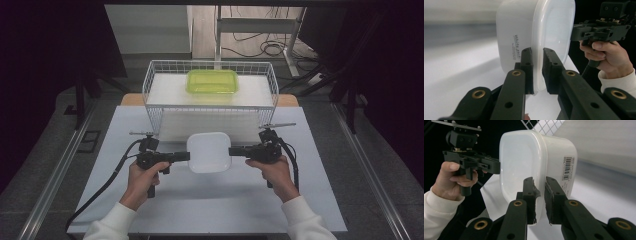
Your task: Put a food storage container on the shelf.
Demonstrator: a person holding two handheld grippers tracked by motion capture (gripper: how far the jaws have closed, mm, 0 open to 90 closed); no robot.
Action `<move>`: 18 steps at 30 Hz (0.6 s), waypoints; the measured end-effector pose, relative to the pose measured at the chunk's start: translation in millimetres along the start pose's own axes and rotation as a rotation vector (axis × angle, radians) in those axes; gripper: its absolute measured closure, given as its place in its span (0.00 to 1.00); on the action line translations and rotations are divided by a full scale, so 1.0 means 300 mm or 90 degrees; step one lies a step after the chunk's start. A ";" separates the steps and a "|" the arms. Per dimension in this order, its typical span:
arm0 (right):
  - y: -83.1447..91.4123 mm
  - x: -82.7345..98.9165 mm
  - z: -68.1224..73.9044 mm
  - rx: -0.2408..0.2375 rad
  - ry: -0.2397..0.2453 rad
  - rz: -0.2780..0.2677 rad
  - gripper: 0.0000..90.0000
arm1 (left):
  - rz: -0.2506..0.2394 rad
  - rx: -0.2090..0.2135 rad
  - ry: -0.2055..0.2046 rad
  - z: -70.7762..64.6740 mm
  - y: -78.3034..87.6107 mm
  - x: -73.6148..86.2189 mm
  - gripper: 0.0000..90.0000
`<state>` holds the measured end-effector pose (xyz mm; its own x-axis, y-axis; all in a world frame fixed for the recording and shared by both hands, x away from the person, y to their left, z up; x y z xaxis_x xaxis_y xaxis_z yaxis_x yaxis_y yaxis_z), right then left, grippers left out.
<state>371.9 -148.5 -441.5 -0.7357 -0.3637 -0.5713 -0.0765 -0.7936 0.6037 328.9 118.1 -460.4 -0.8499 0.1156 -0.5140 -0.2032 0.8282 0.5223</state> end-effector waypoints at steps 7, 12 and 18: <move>0.039 -0.052 0.038 0.006 0.020 -0.014 0.88 | -0.014 -0.006 -0.021 -0.037 0.041 -0.048 0.89; 0.065 -0.086 0.063 0.006 0.033 -0.028 0.88 | -0.024 -0.005 -0.029 -0.059 0.066 -0.077 0.89; 0.085 -0.119 0.085 0.011 0.045 -0.034 0.88 | -0.030 -0.010 -0.038 -0.077 0.087 -0.106 0.89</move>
<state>379.2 -143.3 -391.6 -0.6804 -0.3552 -0.6409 -0.1261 -0.8049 0.5799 339.4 123.4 -414.6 -0.8087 0.1090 -0.5781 -0.2512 0.8246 0.5069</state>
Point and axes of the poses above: each handheld gripper's, and its own axes: y roughly backward along the jaws, x roughly out of its underside, z roughly to its left, the point moved 5 cm from there along -y, roughly forward along the jaws, and after that the axes turned 12 degrees about z, right-handed, at the moved point
